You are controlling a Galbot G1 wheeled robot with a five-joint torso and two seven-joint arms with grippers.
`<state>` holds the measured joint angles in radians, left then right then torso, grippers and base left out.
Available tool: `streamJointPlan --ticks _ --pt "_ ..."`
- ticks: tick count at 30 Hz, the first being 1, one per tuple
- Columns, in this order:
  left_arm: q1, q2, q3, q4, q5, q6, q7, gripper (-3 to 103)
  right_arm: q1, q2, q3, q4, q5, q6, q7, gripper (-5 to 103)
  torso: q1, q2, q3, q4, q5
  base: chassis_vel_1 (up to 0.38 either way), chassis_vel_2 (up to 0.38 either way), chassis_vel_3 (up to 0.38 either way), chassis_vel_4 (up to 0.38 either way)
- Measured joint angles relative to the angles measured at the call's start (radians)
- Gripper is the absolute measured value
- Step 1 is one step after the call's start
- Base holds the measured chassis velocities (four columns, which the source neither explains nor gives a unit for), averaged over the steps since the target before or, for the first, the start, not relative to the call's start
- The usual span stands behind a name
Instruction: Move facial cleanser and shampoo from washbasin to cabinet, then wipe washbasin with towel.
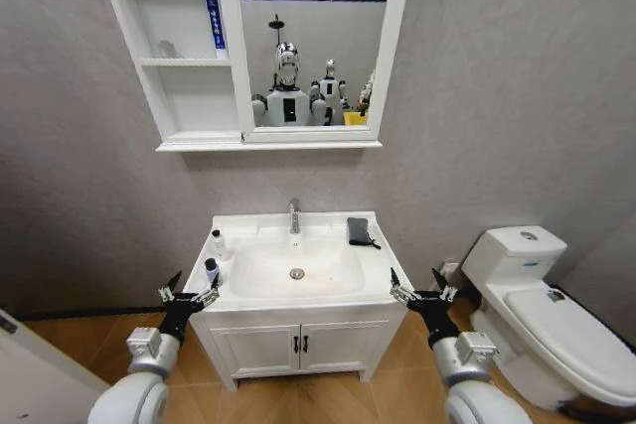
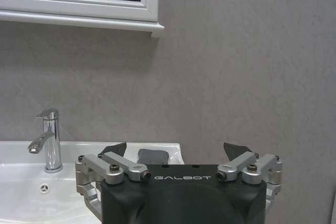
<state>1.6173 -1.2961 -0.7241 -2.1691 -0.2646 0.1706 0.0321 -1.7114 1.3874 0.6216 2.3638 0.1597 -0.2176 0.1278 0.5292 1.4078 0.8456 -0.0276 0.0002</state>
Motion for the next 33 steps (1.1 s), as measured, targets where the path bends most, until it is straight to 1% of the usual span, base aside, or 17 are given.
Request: streamJointPlan --ticks 4,9,16,20,27,29,31,33 --pt "-0.031 0.006 0.020 0.044 -0.003 -0.007 0.002 100 0.003 0.001 0.002 -0.003 0.002 0.001 0.002 100 0.000 0.000 0.000 0.0000 0.0000 0.000 0.000 0.000 0.000" --pt "-0.083 0.005 0.024 0.141 0.008 -0.041 0.011 100 0.013 -0.004 0.012 -0.002 0.017 0.000 0.006 100 0.000 0.000 0.000 -0.0001 -0.0002 0.000 0.000 0.000 0.000" --pt "-0.110 0.003 0.021 0.205 0.016 -0.053 0.014 100 0.031 -0.004 0.007 -0.024 0.019 0.000 0.009 100 0.000 0.000 0.000 0.0000 0.0000 0.000 0.000 0.000 0.000" --pt "-0.120 0.007 0.024 0.220 0.017 -0.054 0.014 100 0.039 -0.005 0.004 -0.035 0.022 0.000 0.008 100 0.000 0.000 0.000 0.0000 0.0000 0.000 0.000 0.000 0.000" --pt "-0.161 0.014 0.054 0.276 0.018 -0.055 -0.002 100 0.053 -0.014 0.009 -0.066 0.043 0.007 0.006 100 0.000 0.000 0.000 0.0000 0.0000 0.000 0.000 0.000 0.000" --pt "-0.171 0.014 0.058 0.290 0.018 -0.059 -0.004 100 0.054 -0.015 0.011 -0.069 0.047 0.007 0.006 100 0.000 0.000 0.000 -0.0001 0.0001 0.000 0.000 0.000 0.000" --pt "-0.204 0.014 0.067 0.337 0.018 -0.074 -0.006 100 0.063 -0.019 0.013 -0.076 0.054 0.008 0.005 100 0.000 0.000 0.000 -0.0001 0.0000 0.000 0.000 0.000 0.000" --pt "-0.214 0.014 0.071 0.349 0.018 -0.075 -0.008 100 0.067 -0.020 0.014 -0.078 0.056 0.007 0.006 100 0.000 0.000 0.000 0.0000 0.0000 0.000 0.000 0.000 0.000"
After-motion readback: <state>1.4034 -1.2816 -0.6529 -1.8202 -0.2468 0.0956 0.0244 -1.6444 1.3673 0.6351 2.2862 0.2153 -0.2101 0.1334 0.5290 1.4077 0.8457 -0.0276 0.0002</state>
